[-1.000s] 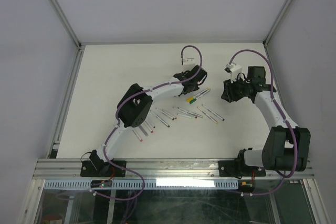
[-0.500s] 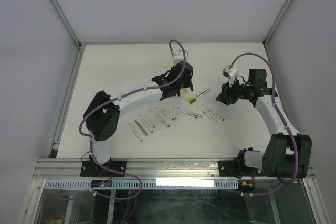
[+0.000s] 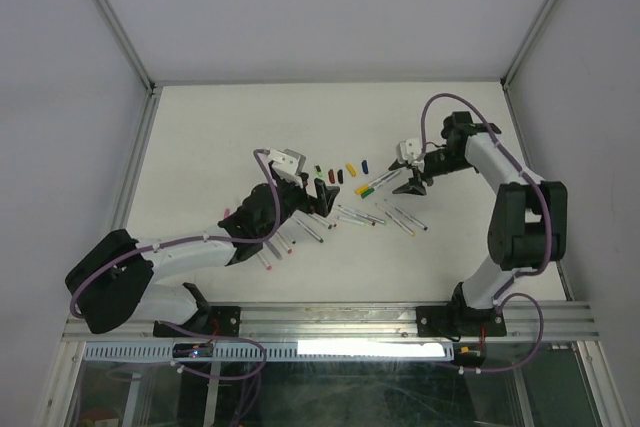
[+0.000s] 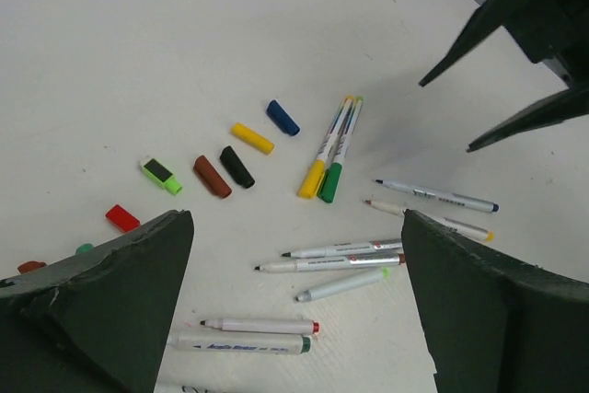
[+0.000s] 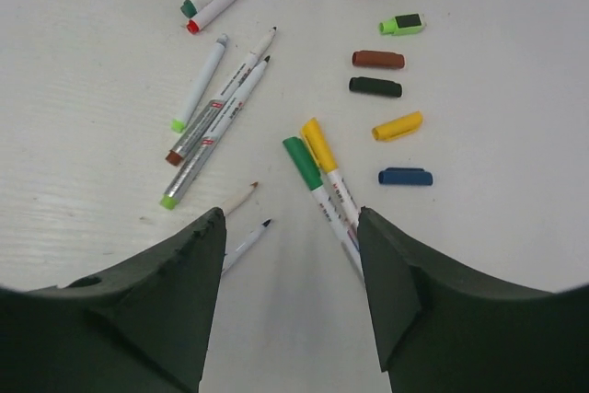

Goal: Open the pen caps
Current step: Place the pen cap at the center of the board, then pick up the pen from the center of the board.

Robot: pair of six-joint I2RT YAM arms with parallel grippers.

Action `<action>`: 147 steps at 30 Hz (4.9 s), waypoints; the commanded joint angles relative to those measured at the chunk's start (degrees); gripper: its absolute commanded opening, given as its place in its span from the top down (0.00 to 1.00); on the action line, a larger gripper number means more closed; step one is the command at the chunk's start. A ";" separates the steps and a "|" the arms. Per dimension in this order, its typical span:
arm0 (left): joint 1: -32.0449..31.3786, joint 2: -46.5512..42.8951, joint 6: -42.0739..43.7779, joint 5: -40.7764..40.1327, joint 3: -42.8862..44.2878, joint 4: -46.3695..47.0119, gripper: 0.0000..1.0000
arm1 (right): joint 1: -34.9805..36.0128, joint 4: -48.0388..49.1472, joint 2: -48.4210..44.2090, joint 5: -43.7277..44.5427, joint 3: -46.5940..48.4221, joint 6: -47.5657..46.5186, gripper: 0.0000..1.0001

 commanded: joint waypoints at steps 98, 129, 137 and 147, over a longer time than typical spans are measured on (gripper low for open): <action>0.70 -6.58 0.56 -0.68 -11.97 26.45 0.01 | 23.01 0.52 24.91 48.67 17.69 -0.62 0.89; 0.71 -7.17 -0.46 -0.55 -11.73 26.03 0.01 | 14.85 0.68 7.62 23.83 13.14 1.98 1.00; 1.11 -9.97 -12.84 4.45 -12.75 28.82 0.01 | 12.64 2.15 -0.12 6.72 13.21 29.81 1.00; 1.39 -10.26 -32.70 7.25 -13.62 35.50 0.01 | 11.29 16.70 -4.88 -12.14 1.44 72.24 1.00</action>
